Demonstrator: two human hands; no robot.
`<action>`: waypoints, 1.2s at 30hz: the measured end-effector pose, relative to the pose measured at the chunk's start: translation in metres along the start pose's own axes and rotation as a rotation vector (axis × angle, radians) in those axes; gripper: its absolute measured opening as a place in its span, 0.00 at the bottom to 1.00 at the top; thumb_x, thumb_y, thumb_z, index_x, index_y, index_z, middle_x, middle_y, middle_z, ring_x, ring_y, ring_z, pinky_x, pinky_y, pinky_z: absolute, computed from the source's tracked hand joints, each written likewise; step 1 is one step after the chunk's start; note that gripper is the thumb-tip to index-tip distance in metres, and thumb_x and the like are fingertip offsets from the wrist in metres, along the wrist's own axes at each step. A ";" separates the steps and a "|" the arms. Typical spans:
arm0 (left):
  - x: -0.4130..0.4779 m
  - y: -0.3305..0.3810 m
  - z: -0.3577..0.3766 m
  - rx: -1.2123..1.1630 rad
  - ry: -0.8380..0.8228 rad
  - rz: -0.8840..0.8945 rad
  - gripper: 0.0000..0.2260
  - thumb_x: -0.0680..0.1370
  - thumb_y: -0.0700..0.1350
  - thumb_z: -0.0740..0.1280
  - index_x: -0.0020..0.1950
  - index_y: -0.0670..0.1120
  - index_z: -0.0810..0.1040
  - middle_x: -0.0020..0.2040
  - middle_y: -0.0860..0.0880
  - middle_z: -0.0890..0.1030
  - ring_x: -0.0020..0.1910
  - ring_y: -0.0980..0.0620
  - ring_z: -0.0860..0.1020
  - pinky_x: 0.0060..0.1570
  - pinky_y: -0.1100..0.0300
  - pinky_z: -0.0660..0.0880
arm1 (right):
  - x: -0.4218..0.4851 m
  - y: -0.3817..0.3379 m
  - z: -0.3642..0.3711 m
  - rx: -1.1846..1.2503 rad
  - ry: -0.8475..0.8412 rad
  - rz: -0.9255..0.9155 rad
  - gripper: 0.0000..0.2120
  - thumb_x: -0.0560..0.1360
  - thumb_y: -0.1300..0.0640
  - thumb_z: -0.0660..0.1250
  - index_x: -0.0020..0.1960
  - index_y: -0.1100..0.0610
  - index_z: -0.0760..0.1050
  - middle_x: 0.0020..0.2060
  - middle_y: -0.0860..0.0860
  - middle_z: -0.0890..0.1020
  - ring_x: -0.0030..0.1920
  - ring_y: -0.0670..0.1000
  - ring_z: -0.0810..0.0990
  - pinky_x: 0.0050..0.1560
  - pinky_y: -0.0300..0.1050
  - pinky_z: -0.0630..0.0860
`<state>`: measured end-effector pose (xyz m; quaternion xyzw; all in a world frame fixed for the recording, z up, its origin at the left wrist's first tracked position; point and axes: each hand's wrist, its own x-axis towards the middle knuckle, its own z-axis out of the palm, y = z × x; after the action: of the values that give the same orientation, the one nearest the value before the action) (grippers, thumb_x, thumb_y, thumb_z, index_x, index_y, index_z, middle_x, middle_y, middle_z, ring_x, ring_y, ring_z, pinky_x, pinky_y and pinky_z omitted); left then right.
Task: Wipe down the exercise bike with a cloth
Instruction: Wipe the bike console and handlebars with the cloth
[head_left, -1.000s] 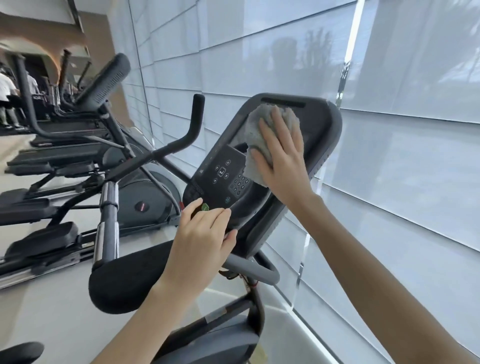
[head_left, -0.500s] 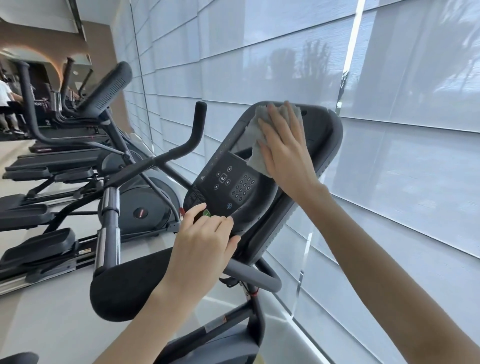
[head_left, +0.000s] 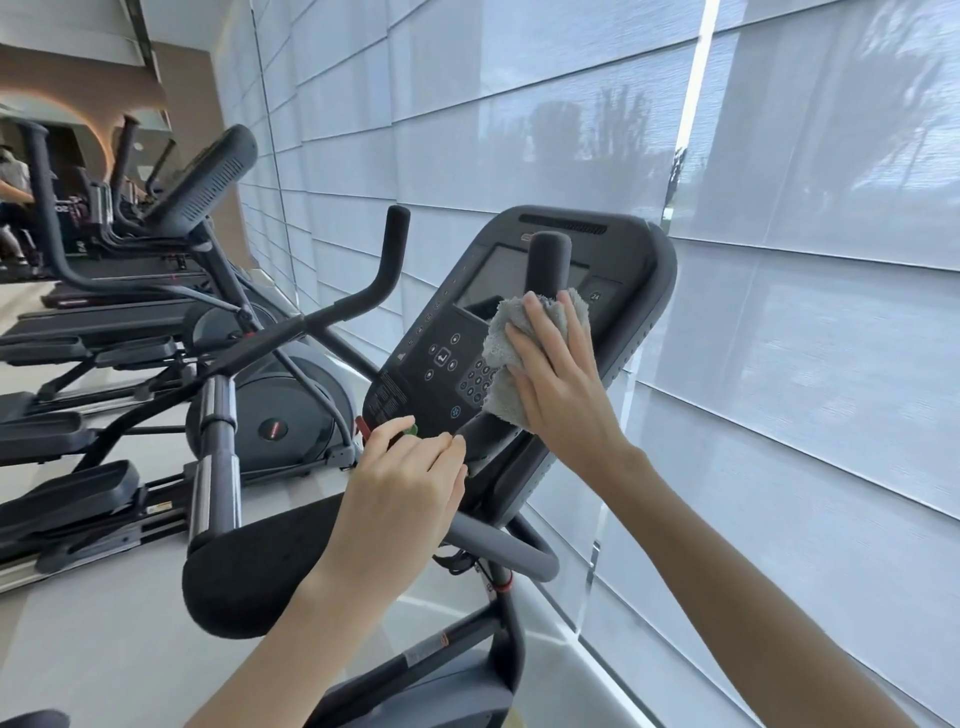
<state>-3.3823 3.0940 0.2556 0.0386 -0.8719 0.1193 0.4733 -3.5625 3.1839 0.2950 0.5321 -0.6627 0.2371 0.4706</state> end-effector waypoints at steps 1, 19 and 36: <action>0.000 -0.001 0.000 -0.012 -0.001 0.005 0.08 0.71 0.38 0.73 0.49 0.40 0.84 0.43 0.47 0.85 0.39 0.49 0.82 0.56 0.51 0.77 | 0.006 0.003 -0.001 -0.023 0.003 -0.024 0.16 0.79 0.60 0.59 0.62 0.69 0.74 0.66 0.64 0.71 0.68 0.70 0.63 0.65 0.69 0.63; -0.009 -0.004 -0.002 -0.065 -0.025 0.057 0.12 0.77 0.42 0.63 0.54 0.39 0.83 0.50 0.46 0.84 0.44 0.52 0.82 0.55 0.54 0.77 | 0.068 0.018 -0.011 0.472 0.123 0.406 0.18 0.79 0.57 0.60 0.68 0.56 0.68 0.64 0.56 0.69 0.65 0.52 0.67 0.67 0.41 0.62; -0.026 -0.004 -0.008 -0.010 0.014 0.043 0.11 0.76 0.41 0.64 0.52 0.39 0.84 0.49 0.46 0.84 0.47 0.50 0.82 0.57 0.52 0.75 | -0.017 -0.010 0.006 -0.057 0.019 0.033 0.19 0.81 0.53 0.55 0.60 0.65 0.76 0.66 0.60 0.72 0.69 0.65 0.64 0.71 0.62 0.57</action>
<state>-3.3610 3.0911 0.2383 0.0167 -0.8697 0.1252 0.4771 -3.5552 3.1841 0.2757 0.5052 -0.6734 0.2310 0.4877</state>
